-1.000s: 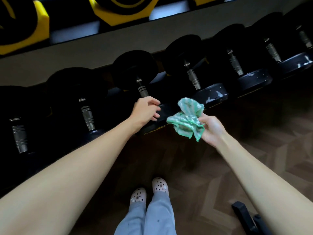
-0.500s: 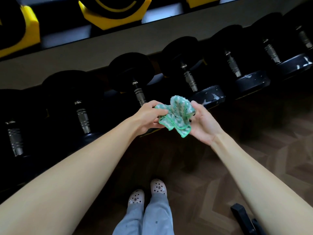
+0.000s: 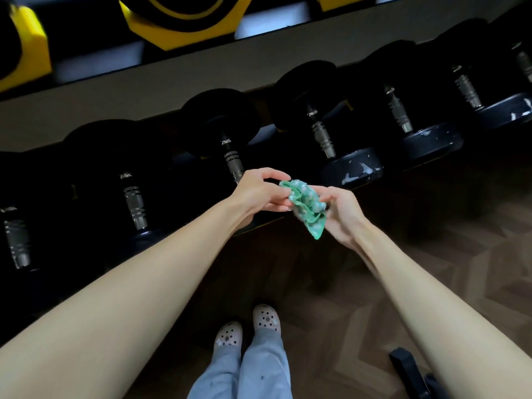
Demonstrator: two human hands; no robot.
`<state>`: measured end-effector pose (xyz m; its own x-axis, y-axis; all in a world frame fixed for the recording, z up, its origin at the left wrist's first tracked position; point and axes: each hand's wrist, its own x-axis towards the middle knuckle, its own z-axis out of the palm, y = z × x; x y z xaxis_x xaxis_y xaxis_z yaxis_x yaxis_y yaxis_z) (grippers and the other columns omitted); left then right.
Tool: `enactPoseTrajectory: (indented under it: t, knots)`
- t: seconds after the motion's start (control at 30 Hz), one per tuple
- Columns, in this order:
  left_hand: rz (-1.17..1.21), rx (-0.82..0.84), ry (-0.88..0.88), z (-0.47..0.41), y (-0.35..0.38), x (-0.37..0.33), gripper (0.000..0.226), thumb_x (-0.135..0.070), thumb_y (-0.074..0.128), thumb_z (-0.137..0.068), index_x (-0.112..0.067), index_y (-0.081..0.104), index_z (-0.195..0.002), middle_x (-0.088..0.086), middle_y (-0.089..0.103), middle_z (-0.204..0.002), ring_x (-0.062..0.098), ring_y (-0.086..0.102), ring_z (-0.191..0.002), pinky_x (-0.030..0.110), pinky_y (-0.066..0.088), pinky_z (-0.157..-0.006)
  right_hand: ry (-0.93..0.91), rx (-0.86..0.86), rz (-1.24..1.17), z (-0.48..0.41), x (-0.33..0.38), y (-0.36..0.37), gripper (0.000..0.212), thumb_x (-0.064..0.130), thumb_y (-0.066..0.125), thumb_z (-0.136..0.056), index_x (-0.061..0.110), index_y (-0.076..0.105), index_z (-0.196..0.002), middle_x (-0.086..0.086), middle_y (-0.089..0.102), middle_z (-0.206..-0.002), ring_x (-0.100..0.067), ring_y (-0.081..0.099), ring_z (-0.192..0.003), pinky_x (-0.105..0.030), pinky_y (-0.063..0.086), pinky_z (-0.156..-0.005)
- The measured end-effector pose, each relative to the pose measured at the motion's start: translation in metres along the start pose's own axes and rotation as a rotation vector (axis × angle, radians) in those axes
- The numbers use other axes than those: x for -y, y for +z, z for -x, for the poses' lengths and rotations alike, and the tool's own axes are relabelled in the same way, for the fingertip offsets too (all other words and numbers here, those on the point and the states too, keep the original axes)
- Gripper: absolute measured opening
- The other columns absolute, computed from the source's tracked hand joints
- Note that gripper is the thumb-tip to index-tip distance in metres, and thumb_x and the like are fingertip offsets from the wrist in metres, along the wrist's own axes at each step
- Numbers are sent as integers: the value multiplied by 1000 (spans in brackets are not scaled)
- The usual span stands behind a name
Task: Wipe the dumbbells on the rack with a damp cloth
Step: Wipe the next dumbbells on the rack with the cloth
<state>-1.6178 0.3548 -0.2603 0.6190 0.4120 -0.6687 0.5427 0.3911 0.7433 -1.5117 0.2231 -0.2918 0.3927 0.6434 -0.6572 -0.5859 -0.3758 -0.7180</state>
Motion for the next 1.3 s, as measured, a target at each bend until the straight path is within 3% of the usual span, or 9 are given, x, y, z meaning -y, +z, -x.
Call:
enactPoseTrajectory:
  t: [0.1, 0.2, 0.37, 0.57, 0.73, 0.87, 1.0, 1.13, 1.3]
  knots:
    - [-133, -83, 75, -5, 5, -1, 24, -6, 71, -80, 1, 62, -101, 13, 65, -70, 11, 65, -53, 20, 56, -52, 98, 297, 46, 1, 6, -8, 55, 14, 50, -71, 10, 55, -126, -16, 59, -125, -26, 58, -112, -39, 45, -101]
    - [-100, -118, 83, -14, 8, -7, 23, -10, 64, -87, 0, 61, -108, 9, 66, -68, 6, 63, -49, 15, 49, -46, 96, 318, 202, -3, 5, -7, 54, 10, 66, -79, 22, 47, -129, -8, 54, -129, -19, 57, -116, -29, 52, -91]
    - [-146, -83, 86, -27, 6, -15, 34, -7, 52, -90, -14, 55, -123, 1, 69, -87, 6, 57, -78, 17, 43, -62, 60, 40, 169, -16, 0, -14, 37, 14, 60, -89, 20, 53, -124, -8, 60, -122, -22, 63, -105, -35, 56, -84]
    - [-463, -541, 49, -41, -28, 21, 30, -4, 44, -89, -12, 61, -113, 9, 61, -117, 23, 58, -106, 24, 44, -81, -15, -546, 529, -33, -35, 8, 29, 28, 55, -92, 18, 57, -119, -1, 64, -113, -18, 60, -102, -29, 47, -85]
    - [-624, -611, -27, -36, -50, 53, 20, -14, 49, -90, -11, 62, -105, 7, 62, -106, 19, 54, -90, 27, 39, -70, -26, -707, 727, -51, -52, 30, 34, 15, 50, -94, 14, 51, -128, -9, 60, -121, -25, 54, -112, -34, 41, -91]
    - [-562, -626, -27, -42, -60, 60, 11, -17, 54, -85, -18, 64, -85, -1, 62, -90, 16, 54, -84, 25, 39, -69, -88, -641, 772, -54, -43, 39, 36, 8, 43, -93, 20, 54, -125, -7, 61, -116, -25, 54, -106, -35, 37, -92]
    - [-448, -620, -32, -42, -68, 61, 14, -14, 55, -82, -21, 67, -79, -2, 64, -84, 15, 55, -83, 22, 39, -68, -301, -544, 921, -34, -43, 50, 34, 11, 46, -93, 20, 56, -125, -4, 50, -99, -12, 42, -79, -18, 24, -62]
    - [-204, -527, -24, -40, -77, 61, 22, -1, 49, -83, -13, 66, -74, 4, 66, -78, 17, 62, -79, 22, 53, -72, -440, -481, 975, -13, -60, 63, 40, 2, 55, -86, 8, 55, -127, -8, 46, -106, -12, 43, -86, -23, 37, -77]
    - [96, -468, -99, -30, -82, 59, 30, 12, 37, -87, -3, 61, -78, 6, 63, -81, 10, 61, -76, 8, 50, -61, -441, -439, 987, 1, -68, 75, 39, 2, 56, -86, 6, 55, -125, -12, 46, -112, -20, 50, -93, -26, 44, -78]
